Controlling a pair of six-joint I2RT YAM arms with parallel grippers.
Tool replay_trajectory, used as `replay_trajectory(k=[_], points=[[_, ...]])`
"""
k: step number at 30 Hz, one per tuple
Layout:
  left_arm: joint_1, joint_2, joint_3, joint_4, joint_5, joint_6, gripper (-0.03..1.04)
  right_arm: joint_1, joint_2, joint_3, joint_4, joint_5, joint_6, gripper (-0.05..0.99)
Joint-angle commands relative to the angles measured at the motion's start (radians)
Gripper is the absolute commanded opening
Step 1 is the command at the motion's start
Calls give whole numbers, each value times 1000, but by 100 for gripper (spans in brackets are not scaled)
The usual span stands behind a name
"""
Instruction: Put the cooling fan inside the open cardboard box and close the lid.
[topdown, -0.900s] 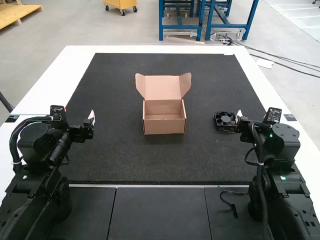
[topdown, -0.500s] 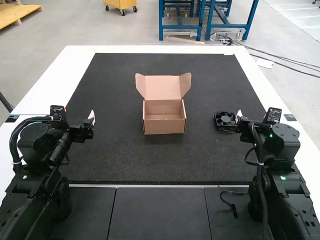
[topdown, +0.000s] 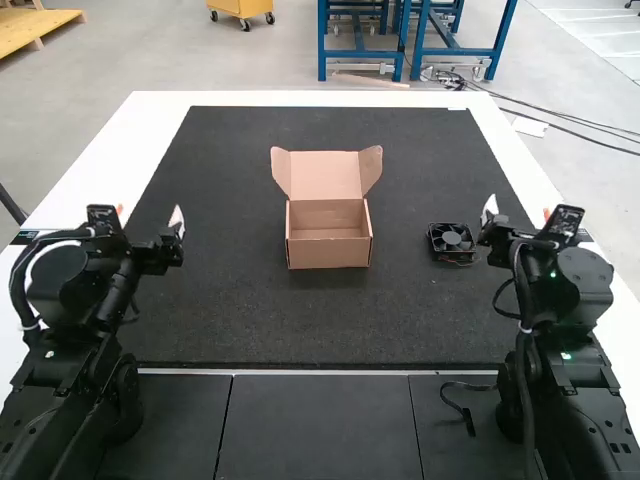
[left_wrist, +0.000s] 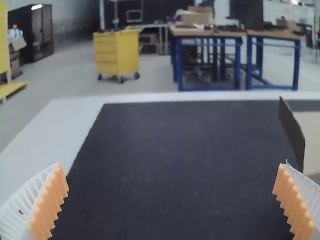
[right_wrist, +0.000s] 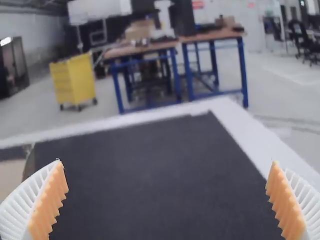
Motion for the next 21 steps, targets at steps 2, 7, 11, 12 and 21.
replay_trajectory(k=[2,7,11,12,21], points=[[23,-12,16,48,-43,-17,97,-7,-10,-98,19,36,6,91],[49,-9,90,54,-41,-15,97,-16,-5,-34,-12,37,-14,91],[45,19,149,39,-41,-15,97,-25,1,5,-10,42,-26,91],[45,33,160,40,-43,-15,97,-28,7,14,-9,42,-28,91],[42,185,287,59,-37,-12,97,-57,124,118,-7,52,-44,91]])
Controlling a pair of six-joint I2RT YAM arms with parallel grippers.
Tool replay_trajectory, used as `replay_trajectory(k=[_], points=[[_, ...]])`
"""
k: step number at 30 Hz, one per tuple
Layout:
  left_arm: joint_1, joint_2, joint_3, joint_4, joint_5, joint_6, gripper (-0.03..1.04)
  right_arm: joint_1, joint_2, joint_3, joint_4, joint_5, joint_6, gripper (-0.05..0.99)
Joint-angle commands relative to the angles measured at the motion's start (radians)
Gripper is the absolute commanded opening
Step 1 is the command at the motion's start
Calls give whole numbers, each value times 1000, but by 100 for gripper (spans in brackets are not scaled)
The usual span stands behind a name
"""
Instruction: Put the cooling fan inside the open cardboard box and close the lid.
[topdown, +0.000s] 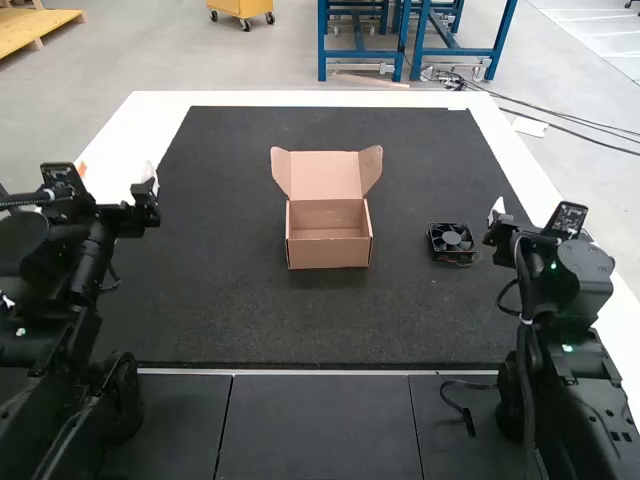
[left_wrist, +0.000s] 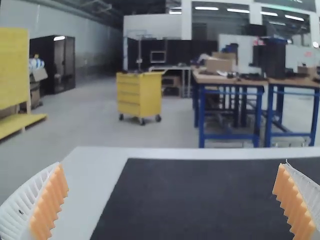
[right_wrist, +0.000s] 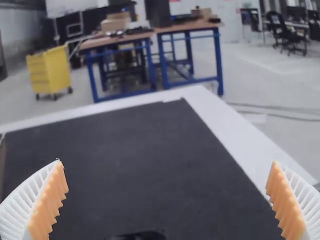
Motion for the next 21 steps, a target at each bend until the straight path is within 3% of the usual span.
replay_trajectory(k=[1,5,8,9,10,14,18,21], points=[[1,52,82,16,-1,-6,97,-18,44,88,11,19,-25,91],[2,124,141,10,-26,1,97,-18,112,159,-8,18,-30,91],[5,202,191,-37,-50,24,97,-18,174,237,-91,5,-38,91],[4,222,213,-70,-29,29,97,-18,201,262,-115,7,-44,91],[1,239,228,-77,22,27,97,-18,227,291,-140,5,-44,91],[1,297,277,-77,12,26,97,-12,331,444,-267,-56,-45,91],[-4,411,366,-154,11,27,97,-11,437,587,-387,-117,-31,91],[-10,483,420,-215,65,64,97,-12,500,664,-448,-120,-18,91]])
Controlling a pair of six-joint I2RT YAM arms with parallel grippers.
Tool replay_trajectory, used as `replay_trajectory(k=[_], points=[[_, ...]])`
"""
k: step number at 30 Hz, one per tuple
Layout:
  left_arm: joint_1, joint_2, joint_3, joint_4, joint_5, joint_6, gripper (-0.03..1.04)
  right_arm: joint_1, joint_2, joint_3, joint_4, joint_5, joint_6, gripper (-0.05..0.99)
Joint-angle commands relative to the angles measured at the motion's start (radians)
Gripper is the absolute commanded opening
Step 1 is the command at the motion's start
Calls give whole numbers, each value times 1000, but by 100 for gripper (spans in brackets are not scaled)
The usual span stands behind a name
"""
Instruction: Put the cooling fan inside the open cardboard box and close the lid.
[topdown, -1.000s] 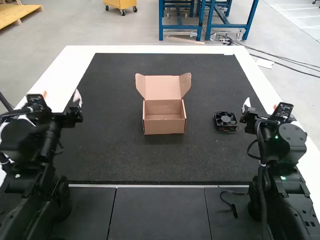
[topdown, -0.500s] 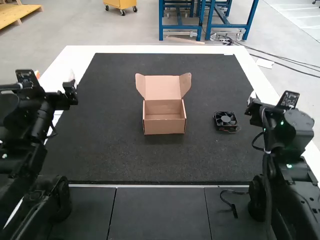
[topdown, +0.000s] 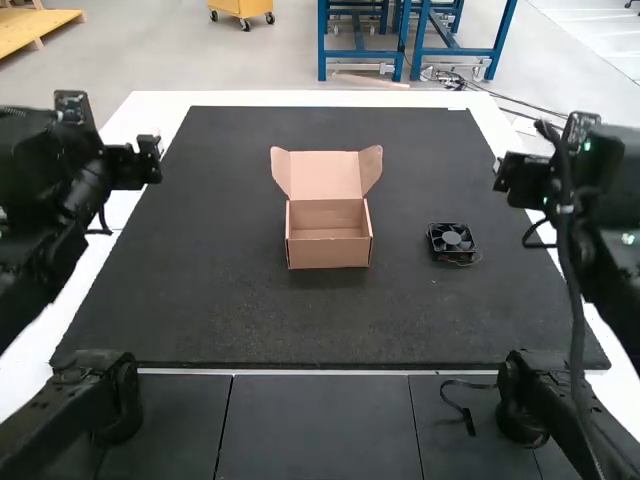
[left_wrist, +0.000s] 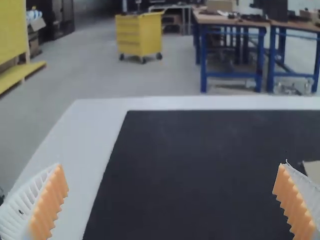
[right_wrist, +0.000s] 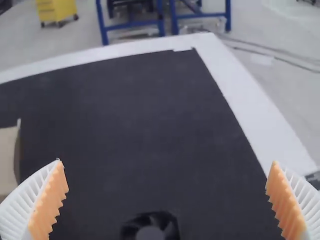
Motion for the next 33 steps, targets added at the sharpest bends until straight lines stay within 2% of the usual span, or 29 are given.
replay_trajectory(k=[1,3,9,13,16,19,21,27,29,33], points=[[-12,62,69,-30,67,47,97,-7,56,100,-42,-36,14,91],[-23,83,92,-36,81,76,97,-9,108,158,-97,-34,14,91],[-85,161,184,-96,87,92,97,-22,275,350,-272,-10,16,91],[-153,210,245,-143,88,89,97,-29,377,454,-358,-5,17,91],[-220,246,289,-185,93,84,97,-35,456,534,-422,-5,17,91],[-300,293,334,-220,93,50,97,-35,541,612,-505,-6,16,91],[-354,327,358,-260,90,12,97,-35,595,651,-564,-6,16,91],[-483,350,392,-320,79,-83,97,-35,687,663,-636,-16,-19,91],[-500,347,391,-328,79,-97,97,-35,710,663,-643,-13,-55,91],[-503,341,375,-360,79,-102,97,-35,753,657,-688,-13,-84,91]])
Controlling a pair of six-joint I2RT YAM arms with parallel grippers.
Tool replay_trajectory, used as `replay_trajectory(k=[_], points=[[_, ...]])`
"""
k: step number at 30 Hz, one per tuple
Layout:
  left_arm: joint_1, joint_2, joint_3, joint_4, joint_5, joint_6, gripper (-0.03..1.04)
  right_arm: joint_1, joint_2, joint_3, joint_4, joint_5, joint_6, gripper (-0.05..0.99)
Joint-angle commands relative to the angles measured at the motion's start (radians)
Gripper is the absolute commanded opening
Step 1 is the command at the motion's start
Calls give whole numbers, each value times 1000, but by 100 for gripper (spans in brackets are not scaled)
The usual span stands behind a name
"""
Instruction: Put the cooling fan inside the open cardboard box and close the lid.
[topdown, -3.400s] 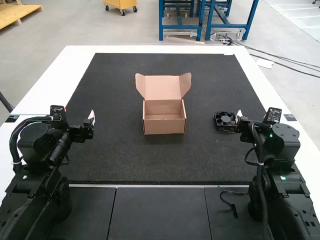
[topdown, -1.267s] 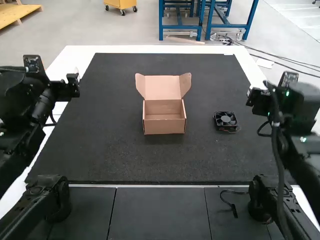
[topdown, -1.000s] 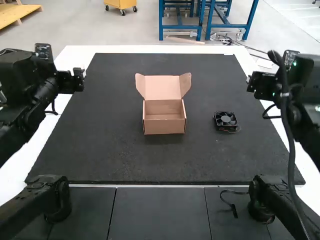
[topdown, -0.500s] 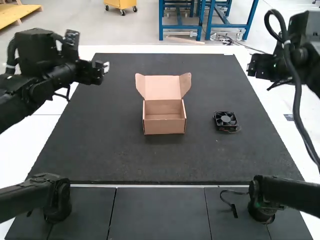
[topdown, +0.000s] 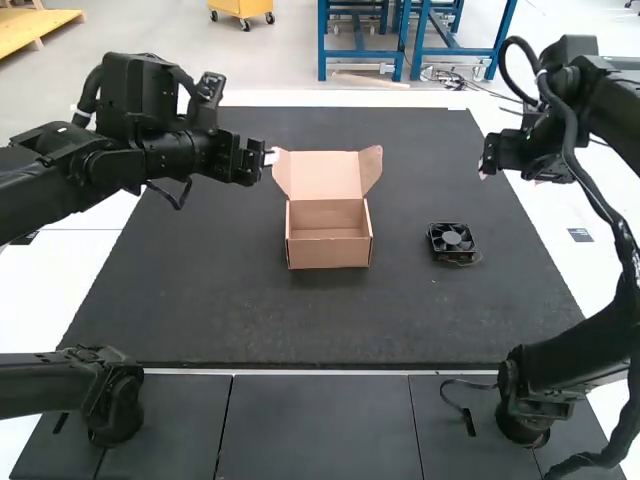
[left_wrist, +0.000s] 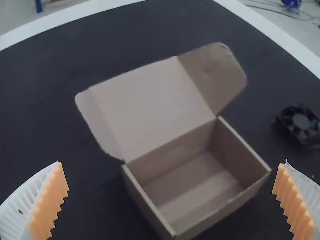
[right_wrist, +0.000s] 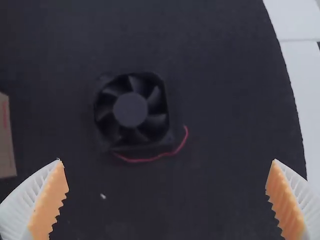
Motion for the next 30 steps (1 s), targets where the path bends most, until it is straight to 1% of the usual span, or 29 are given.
replay_trajectory(k=[1,5,7,10,13,16,22,27,30], points=[[-10,-17,16,-18,1,-32,97,-16,22,21,-19,2,-54,91],[-11,-19,20,-45,-5,-28,97,-16,59,25,-19,0,-66,91],[-11,-19,16,-62,-12,-10,97,-19,76,30,-17,-1,-68,91],[-11,-20,6,-82,-43,64,97,-24,99,27,-17,-1,-68,91],[-13,-33,-6,-81,-72,125,97,-35,125,25,-19,-1,-71,91],[-14,-40,-15,-74,-81,166,97,-53,154,22,-17,-1,-84,91],[-24,-42,-24,-68,-89,189,97,-104,213,19,-8,-7,-138,91],[-25,-42,-23,-57,-89,189,97,-145,262,10,27,-64,-192,91],[-25,-43,-21,-56,-89,191,97,-153,285,1,64,-70,-221,90]])
